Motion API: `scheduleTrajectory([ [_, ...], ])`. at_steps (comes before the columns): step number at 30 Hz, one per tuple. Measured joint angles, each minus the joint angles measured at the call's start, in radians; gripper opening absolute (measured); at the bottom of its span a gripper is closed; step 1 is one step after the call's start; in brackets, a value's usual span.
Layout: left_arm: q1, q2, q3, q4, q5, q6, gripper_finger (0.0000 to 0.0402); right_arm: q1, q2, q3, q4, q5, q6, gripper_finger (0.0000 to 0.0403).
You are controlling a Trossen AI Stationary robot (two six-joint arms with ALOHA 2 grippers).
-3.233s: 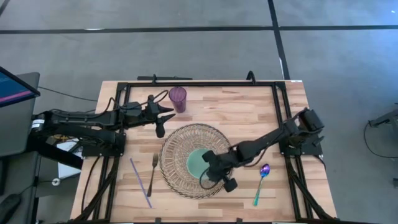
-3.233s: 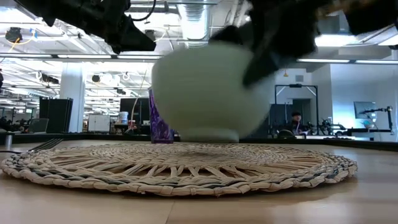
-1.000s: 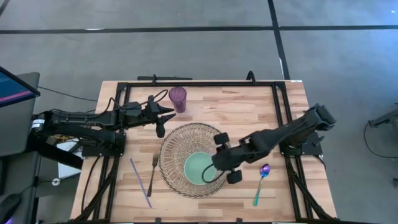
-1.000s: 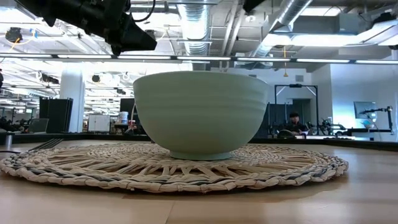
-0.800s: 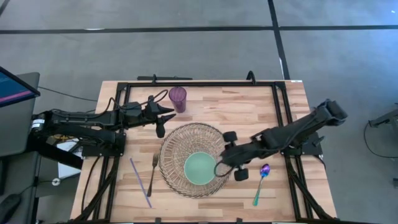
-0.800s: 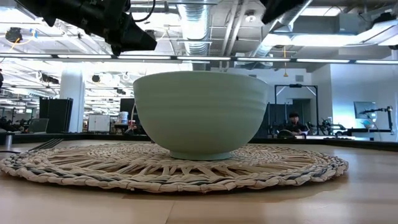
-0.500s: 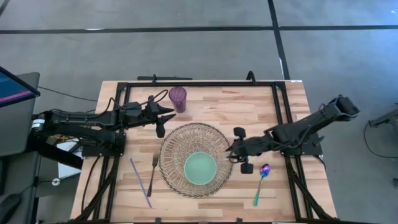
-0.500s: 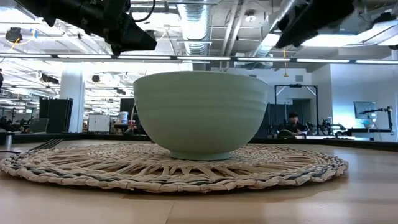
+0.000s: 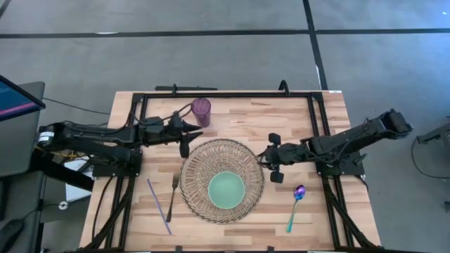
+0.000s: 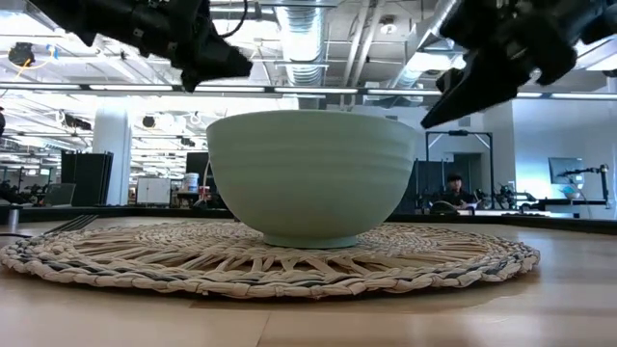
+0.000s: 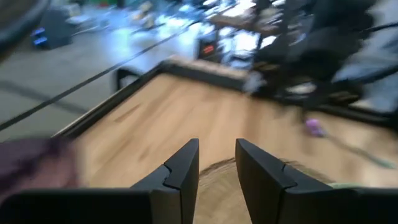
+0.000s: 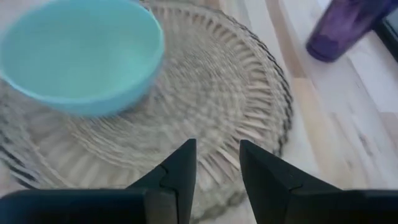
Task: Pick & Place Utensil
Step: Put the black fork into the light green bowl on the woven mat
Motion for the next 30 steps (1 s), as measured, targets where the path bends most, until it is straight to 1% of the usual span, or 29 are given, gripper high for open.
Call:
scheduleTrajectory([
  [2, -0.038, 0.012, 0.000, 0.066, 0.012, 0.004, 0.0106, -0.034, -0.013, -0.027, 0.012, -0.006, -0.012, 0.0116],
  [4, -0.082, 0.021, 0.000, 0.131, -0.013, 0.004, 0.0106, -0.076, -0.033, -0.053, 0.051, -0.029, -0.016, 0.0116],
  [6, -0.130, 0.021, 0.000, 0.182, -0.065, 0.010, 0.0106, -0.120, -0.062, -0.077, 0.075, -0.082, -0.033, 0.0116],
  [9, -0.204, 0.020, 0.003, 0.207, -0.167, 0.076, 0.0106, -0.183, -0.113, -0.112, 0.139, -0.160, -0.089, 0.0116],
  [13, -0.292, 0.063, 0.044, 0.207, -0.267, 0.134, 0.0106, -0.262, -0.173, -0.123, 0.182, -0.195, -0.138, 0.0116],
  [16, -0.342, 0.134, 0.109, 0.192, -0.347, 0.181, 0.0106, -0.307, -0.197, -0.122, 0.206, -0.196, -0.140, 0.0116],
  [19, -0.386, 0.219, 0.200, 0.079, -0.462, 0.190, 0.0106, -0.338, -0.204, -0.122, 0.214, -0.199, -0.141, 0.0116],
  [22, -0.440, 0.299, 0.302, -0.105, -0.630, 0.172, 0.0106, -0.356, -0.201, -0.122, 0.207, -0.199, -0.142, 0.0116],
  [25, -0.503, 0.363, 0.380, -0.260, -0.781, 0.052, 0.0106, -0.362, -0.201, -0.122, 0.199, -0.199, -0.149, 0.0116],
  [26, -0.525, 0.378, 0.398, -0.300, -0.802, -0.001, 0.0106, -0.362, -0.201, -0.122, 0.191, -0.200, -0.149, 0.0116],
  [30, -0.606, 0.393, 0.418, -0.409, -0.811, -0.195, 0.0106, -0.354, -0.201, -0.122, 0.175, -0.200, -0.148, 0.0116],
])
